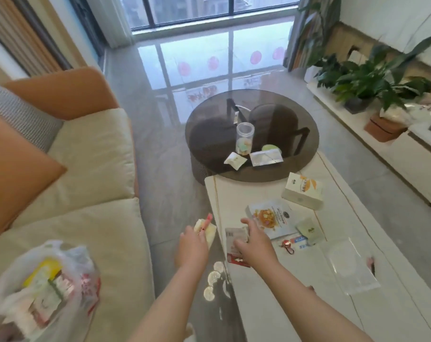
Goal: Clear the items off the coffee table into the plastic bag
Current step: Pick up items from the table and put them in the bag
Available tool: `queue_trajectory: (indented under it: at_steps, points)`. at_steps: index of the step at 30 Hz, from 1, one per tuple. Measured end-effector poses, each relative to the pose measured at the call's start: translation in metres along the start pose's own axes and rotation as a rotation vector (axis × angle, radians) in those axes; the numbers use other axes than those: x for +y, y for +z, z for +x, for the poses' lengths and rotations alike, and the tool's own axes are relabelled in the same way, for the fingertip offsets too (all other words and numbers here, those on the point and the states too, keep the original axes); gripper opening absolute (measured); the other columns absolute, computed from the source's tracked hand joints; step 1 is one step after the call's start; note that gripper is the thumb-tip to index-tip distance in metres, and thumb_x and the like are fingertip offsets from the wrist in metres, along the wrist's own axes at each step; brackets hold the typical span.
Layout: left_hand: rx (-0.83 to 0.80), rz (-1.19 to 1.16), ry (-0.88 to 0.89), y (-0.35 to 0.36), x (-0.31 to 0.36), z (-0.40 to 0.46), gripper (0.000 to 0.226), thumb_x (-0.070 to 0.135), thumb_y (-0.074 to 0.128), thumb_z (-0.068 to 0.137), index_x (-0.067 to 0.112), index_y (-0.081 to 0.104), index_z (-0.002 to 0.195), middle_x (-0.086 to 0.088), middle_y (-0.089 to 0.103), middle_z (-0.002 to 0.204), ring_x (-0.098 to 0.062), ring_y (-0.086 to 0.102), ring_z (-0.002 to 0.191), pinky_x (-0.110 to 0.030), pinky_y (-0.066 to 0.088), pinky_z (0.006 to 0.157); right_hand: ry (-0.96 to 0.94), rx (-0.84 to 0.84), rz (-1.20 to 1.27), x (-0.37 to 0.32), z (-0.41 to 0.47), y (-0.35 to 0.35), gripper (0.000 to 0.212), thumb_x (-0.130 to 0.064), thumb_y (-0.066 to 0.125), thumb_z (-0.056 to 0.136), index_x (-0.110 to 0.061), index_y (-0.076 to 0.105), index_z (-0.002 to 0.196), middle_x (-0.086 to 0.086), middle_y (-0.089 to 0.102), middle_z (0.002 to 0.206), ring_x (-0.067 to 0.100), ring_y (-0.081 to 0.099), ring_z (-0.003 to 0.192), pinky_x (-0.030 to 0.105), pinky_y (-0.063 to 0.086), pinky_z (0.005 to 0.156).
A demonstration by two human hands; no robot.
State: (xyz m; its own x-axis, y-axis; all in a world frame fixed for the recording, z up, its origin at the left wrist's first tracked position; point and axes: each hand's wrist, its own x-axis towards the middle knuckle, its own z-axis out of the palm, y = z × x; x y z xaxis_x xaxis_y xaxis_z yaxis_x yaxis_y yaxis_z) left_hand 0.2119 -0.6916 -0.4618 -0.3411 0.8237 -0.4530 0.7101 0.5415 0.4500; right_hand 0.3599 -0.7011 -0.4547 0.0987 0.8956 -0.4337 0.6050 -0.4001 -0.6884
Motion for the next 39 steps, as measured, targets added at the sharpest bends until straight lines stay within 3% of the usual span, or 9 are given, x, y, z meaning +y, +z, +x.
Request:
queue_trajectory:
  at_steps: [4, 9, 13, 16, 21, 30, 34, 36, 39]
  points:
    - [0.102, -0.046, -0.121, -0.059, -0.045, -0.001, 0.033, 0.034, 0.039, 0.100, 0.006, 0.049, 0.115, -0.013, 0.056, 0.117, -0.032, 0.057, 0.107, -0.038, 0.045, 0.082, -0.089, -0.114, -0.114, -0.057, -0.012, 0.040, 0.027, -0.029, 0.049, 0.085, -0.024, 0.052, 0.111, 0.002, 0.060, 0.106, 0.018, 0.062, 0.088, 0.041, 0.058, 0.071]
    - [0.188, -0.111, -0.260, -0.116, -0.120, 0.004, 0.033, 0.036, 0.040, 0.099, 0.009, 0.050, 0.113, -0.012, 0.059, 0.115, -0.032, 0.059, 0.104, -0.037, 0.047, 0.078, -0.194, -0.216, -0.241, -0.127, -0.029, 0.100, 0.014, -0.035, 0.050, 0.089, -0.022, 0.049, 0.090, -0.002, 0.063, 0.094, 0.017, 0.063, 0.081, 0.041, 0.057, 0.071]
    - [0.253, -0.133, -0.349, -0.160, -0.185, 0.004, 0.035, 0.035, 0.039, 0.100, 0.008, 0.051, 0.117, -0.011, 0.060, 0.119, -0.031, 0.058, 0.111, -0.039, 0.047, 0.084, -0.246, -0.285, -0.312, -0.176, -0.042, 0.157, 0.025, -0.039, 0.052, 0.090, -0.014, 0.052, 0.094, 0.003, 0.064, 0.096, 0.020, 0.063, 0.084, 0.041, 0.056, 0.071]
    - [0.297, -0.202, -0.423, -0.187, -0.236, 0.000, 0.034, 0.033, 0.040, 0.100, 0.009, 0.048, 0.123, -0.011, 0.059, 0.122, -0.030, 0.057, 0.114, -0.038, 0.046, 0.087, -0.287, -0.333, -0.369, -0.208, -0.053, 0.200, 0.027, -0.039, 0.052, 0.090, -0.013, 0.052, 0.099, 0.006, 0.063, 0.102, 0.020, 0.061, 0.083, 0.029, 0.046, 0.056]
    - [0.314, -0.248, -0.558, -0.219, -0.324, 0.004, 0.034, 0.028, 0.041, 0.098, 0.009, 0.046, 0.125, -0.012, 0.057, 0.126, -0.031, 0.055, 0.116, -0.038, 0.048, 0.088, -0.305, -0.398, -0.367, -0.248, -0.074, 0.281, 0.032, -0.042, 0.051, 0.091, -0.018, 0.049, 0.112, 0.002, 0.062, 0.091, 0.024, 0.063, 0.083, 0.042, 0.057, 0.072]
    - [0.248, -0.325, -0.696, -0.230, -0.416, 0.021, 0.029, 0.025, 0.043, 0.096, 0.016, 0.046, 0.123, -0.008, 0.063, 0.114, -0.030, 0.063, 0.100, -0.036, 0.052, 0.078, -0.334, -0.445, -0.439, -0.282, -0.081, 0.390, 0.038, -0.040, 0.047, 0.095, -0.010, 0.044, 0.118, 0.009, 0.065, 0.099, 0.029, 0.063, 0.091, 0.041, 0.053, 0.077]
    - [0.246, -0.334, -0.716, -0.224, -0.431, 0.039, 0.024, 0.028, 0.045, 0.096, 0.017, 0.050, 0.117, -0.007, 0.064, 0.108, -0.029, 0.063, 0.095, -0.037, 0.053, 0.076, -0.345, -0.449, -0.516, -0.291, -0.063, 0.424, 0.028, -0.044, 0.047, 0.095, -0.017, 0.042, 0.099, -0.002, 0.057, 0.082, 0.021, 0.055, 0.073, 0.031, 0.044, 0.063]
    - [0.248, -0.332, -0.720, -0.222, -0.434, 0.050, 0.022, 0.029, 0.045, 0.097, 0.016, 0.052, 0.113, -0.006, 0.064, 0.106, -0.028, 0.063, 0.095, -0.037, 0.053, 0.078, -0.347, -0.457, -0.517, -0.296, -0.052, 0.439, 0.025, -0.041, 0.047, 0.095, -0.017, 0.042, 0.093, 0.000, 0.058, 0.082, 0.021, 0.055, 0.073, 0.030, 0.041, 0.062]
    - [0.277, -0.356, -0.736, -0.219, -0.438, 0.067, 0.020, 0.032, 0.045, 0.097, 0.017, 0.053, 0.108, -0.004, 0.065, 0.102, -0.026, 0.063, 0.091, -0.037, 0.053, 0.077, -0.350, -0.459, -0.486, -0.300, -0.036, 0.463, 0.026, -0.037, 0.045, 0.095, -0.012, 0.047, 0.093, 0.003, 0.060, 0.084, 0.023, 0.059, 0.079, 0.036, 0.050, 0.070]
